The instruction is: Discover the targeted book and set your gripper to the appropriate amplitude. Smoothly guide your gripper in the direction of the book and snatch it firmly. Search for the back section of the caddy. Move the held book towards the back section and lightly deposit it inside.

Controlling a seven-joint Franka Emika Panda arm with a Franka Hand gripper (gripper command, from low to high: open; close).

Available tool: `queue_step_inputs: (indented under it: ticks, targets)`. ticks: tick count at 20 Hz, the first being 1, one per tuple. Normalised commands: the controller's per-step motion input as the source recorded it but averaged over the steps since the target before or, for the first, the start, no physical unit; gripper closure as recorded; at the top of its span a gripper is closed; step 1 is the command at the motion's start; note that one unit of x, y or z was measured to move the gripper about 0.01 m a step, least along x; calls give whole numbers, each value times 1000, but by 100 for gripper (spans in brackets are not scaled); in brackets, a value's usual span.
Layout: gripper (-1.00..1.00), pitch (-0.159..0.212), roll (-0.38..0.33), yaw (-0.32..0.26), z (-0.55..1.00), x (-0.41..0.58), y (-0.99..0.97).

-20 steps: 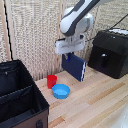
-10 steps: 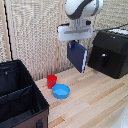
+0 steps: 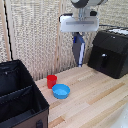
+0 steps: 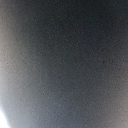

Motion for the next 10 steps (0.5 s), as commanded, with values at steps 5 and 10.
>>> queue_step_inputs:
  ticks: [5, 10]
  targets:
    - [100, 3, 3, -263, 660, 225, 121]
    - [100, 20, 20, -214, 670, 321, 248]
